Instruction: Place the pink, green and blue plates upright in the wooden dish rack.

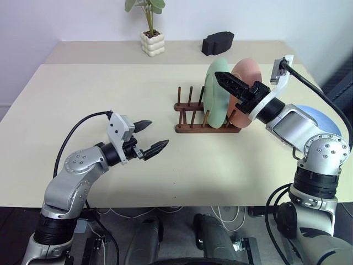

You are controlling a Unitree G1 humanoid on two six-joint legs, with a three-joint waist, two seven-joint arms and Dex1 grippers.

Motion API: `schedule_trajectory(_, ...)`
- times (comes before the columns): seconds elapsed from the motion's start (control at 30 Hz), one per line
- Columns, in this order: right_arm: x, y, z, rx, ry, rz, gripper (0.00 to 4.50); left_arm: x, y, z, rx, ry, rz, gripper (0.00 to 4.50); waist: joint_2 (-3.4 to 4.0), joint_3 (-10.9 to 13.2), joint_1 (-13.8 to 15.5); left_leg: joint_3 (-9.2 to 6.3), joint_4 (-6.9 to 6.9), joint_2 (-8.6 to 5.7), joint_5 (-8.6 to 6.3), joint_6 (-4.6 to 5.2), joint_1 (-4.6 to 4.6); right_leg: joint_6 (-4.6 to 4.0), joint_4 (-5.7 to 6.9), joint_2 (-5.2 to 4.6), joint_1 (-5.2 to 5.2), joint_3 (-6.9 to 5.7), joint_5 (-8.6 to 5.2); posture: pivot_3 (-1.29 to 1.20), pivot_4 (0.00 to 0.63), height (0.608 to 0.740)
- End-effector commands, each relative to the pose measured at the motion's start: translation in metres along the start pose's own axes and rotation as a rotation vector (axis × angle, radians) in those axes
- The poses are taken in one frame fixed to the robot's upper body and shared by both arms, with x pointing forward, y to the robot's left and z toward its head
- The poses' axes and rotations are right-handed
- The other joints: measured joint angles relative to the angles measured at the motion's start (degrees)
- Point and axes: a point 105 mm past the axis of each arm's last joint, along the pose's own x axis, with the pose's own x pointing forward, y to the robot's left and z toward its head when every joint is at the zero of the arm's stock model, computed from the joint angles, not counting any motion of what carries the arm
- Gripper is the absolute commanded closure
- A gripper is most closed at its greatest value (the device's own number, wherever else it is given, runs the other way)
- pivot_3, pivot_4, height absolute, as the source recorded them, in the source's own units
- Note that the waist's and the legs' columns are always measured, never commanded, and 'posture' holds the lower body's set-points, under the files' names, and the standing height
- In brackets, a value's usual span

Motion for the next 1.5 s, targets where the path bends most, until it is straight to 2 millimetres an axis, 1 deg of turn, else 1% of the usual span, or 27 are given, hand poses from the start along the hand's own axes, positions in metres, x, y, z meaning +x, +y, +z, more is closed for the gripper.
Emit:
schedule_trajectory(0.03,-0.002,0.017,0.017,-0.092,-0.039,0.047,0.45,-0.001,-0.003,0.009,0.027,-0.029,-0.008,0.00,0.00,0.0,0.0,0.00,0.00,0.00,0.00,0.00,0.00,0.00,0.00,0.00,0.00,0.00,0.00,0.00,0.150,0.736)
schedule_trajectory(0.2,-0.007,0.029,0.030,-0.213,-0.055,0.094,0.45,0.001,-0.003,0.008,0.021,-0.030,-0.013,0.00,0.01,0.0,0.0,0.00,0.00,0.00,0.00,0.01,-0.01,0.00,-0.03,0.00,0.00,0.00,-0.01,0.00,0.150,0.736)
schedule_trajectory(0.37,-0.018,0.023,0.045,-0.400,-0.045,0.043,0.45,0.004,-0.005,0.007,0.016,-0.033,-0.021,0.00,0.01,0.0,0.1,0.01,0.00,0.00,-0.01,0.02,-0.02,-0.01,-0.08,-0.01,0.01,0.00,-0.01,0.00,0.150,0.736)
schedule_trajectory(0.43,-0.028,0.030,0.058,-0.480,-0.071,0.073,0.45,0.005,-0.005,0.007,0.016,-0.034,-0.023,0.00,0.01,0.0,0.2,0.01,0.00,0.00,-0.01,0.02,-0.03,0.00,-0.10,-0.01,0.01,-0.01,-0.02,0.00,0.150,0.736)
schedule_trajectory(0.5,-0.043,0.034,0.080,-0.528,-0.125,0.088,0.45,0.005,-0.005,0.007,0.015,-0.035,-0.026,0.00,0.02,0.0,0.2,0.01,0.00,0.00,-0.02,0.03,-0.04,0.00,-0.11,-0.01,0.01,-0.01,-0.02,0.00,0.150,0.736)
schedule_trajectory(0.57,-0.058,0.019,0.100,-0.609,-0.144,-0.005,0.45,0.005,-0.006,0.007,0.010,-0.037,-0.034,0.00,0.01,0.0,0.4,0.02,0.01,0.00,-0.03,0.05,-0.06,0.01,-0.14,-0.01,0.01,-0.01,-0.02,0.00,0.150,0.736)
schedule_trajectory(0.67,-0.083,-0.016,0.116,-0.729,-0.090,-0.202,0.45,0.008,-0.008,0.006,0.005,-0.037,-0.059,0.00,-0.01,0.0,0.5,0.04,0.02,-0.02,-0.05,0.08,-0.05,0.01,-0.23,-0.02,0.07,-0.02,-0.04,0.00,0.150,0.736)
schedule_trajectory(0.73,-0.100,-0.038,0.112,-0.818,0.020,-0.299,0.45,0.010,-0.009,0.006,0.004,-0.040,-0.076,0.00,-0.01,0.0,0.6,0.06,0.03,-0.01,-0.05,0.09,-0.05,-0.02,-0.34,-0.02,0.11,-0.02,-0.05,0.00,0.150,0.736)
schedule_trajectory(0.8,-0.112,-0.056,0.102,-0.847,0.115,-0.345,0.45,0.012,-0.011,0.007,0.003,-0.042,-0.093,0.00,-0.01,0.0,0.6,0.11,0.02,-0.01,-0.06,0.10,-0.06,-0.02,-0.42,-0.02,0.13,-0.02,-0.04,0.00,0.150,0.736)
schedule_trajectory(0.83,-0.121,-0.074,0.087,-0.876,0.224,-0.393,0.45,0.014,-0.013,0.006,0.002,-0.041,-0.107,0.00,0.04,0.0,0.5,0.12,0.02,-0.01,-0.06,0.11,-0.06,-0.03,-0.45,-0.02,0.14,-0.01,-0.04,0.00,0.150,0.736)
schedule_trajectory(0.9,-0.135,-0.096,0.064,-0.915,0.377,-0.440,0.45,0.015,-0.015,0.006,0.004,-0.039,-0.126,0.00,0.05,0.0,0.2,0.17,0.02,0.00,-0.09,0.15,-0.04,-0.02,-0.48,-0.03,0.16,0.00,-0.03,0.00,0.150,0.736)
schedule_trajectory(0.97,-0.144,-0.112,0.050,-0.918,0.453,-0.474,0.45,0.016,-0.018,0.006,0.007,-0.041,-0.145,0.00,0.09,0.0,0.0,0.19,0.01,0.01,-0.09,0.16,-0.04,-0.02,-0.49,-0.02,0.16,0.00,-0.03,0.00,0.150,0.736)
schedule_trajectory(1.07,-0.163,-0.143,0.019,-0.858,0.562,-0.552,0.45,0.016,-0.033,0.012,-0.002,-0.069,-0.229,0.00,0.14,0.0,0.1,0.22,0.02,0.01,-0.09,0.16,-0.02,-0.03,-0.49,-0.02,0.16,0.03,-0.02,0.00,0.150,0.736)
schedule_trajectory(1.17,-0.172,-0.159,-0.001,-0.837,0.636,-0.584,0.45,0.017,-0.042,0.014,-0.005,-0.078,-0.265,0.00,0.14,0.0,0.2,0.20,0.05,0.00,-0.09,0.16,-0.03,-0.03,-0.53,-0.02,0.19,0.03,-0.02,0.00,0.150,0.736)
schedule_trajectory(1.23,-0.172,-0.163,-0.007,-0.830,0.653,-0.598,0.45,0.018,-0.043,0.013,-0.007,-0.074,-0.261,0.00,0.15,0.0,0.2,0.21,0.05,-0.01,-0.09,0.16,-0.04,-0.03,-0.54,-0.04,0.19,0.04,-0.02,0.00,0.150,0.736)
schedule_trajectory(1.4,-0.176,-0.183,-0.024,-0.755,0.660,-0.650,0.45,0.019,-0.043,0.011,-0.014,-0.067,-0.244,0.00,0.14,-0.1,0.0,0.20,0.06,-0.01,-0.09,0.16,-0.01,-0.03,-0.54,-0.02,0.22,0.04,-0.01,0.00,0.150,0.736)
schedule_trajectory(1.43,-0.177,-0.187,-0.027,-0.762,0.673,-0.661,0.45,0.019,-0.043,0.010,-0.013,-0.065,-0.240,0.00,0.11,-0.1,0.1,0.20,0.07,-0.02,-0.09,0.16,0.00,-0.03,-0.54,-0.02,0.24,0.04,0.00,0.00,0.150,0.736)
schedule_trajectory(1.5,-0.176,-0.188,-0.028,-0.767,0.667,-0.662,0.96,0.019,-0.042,0.010,-0.012,-0.062,-0.233,0.00,0.09,-0.1,0.1,0.18,0.09,-0.01,-0.09,0.16,0.05,-0.04,-0.55,0.00,0.33,0.04,0.00,0.00,0.150,0.736)
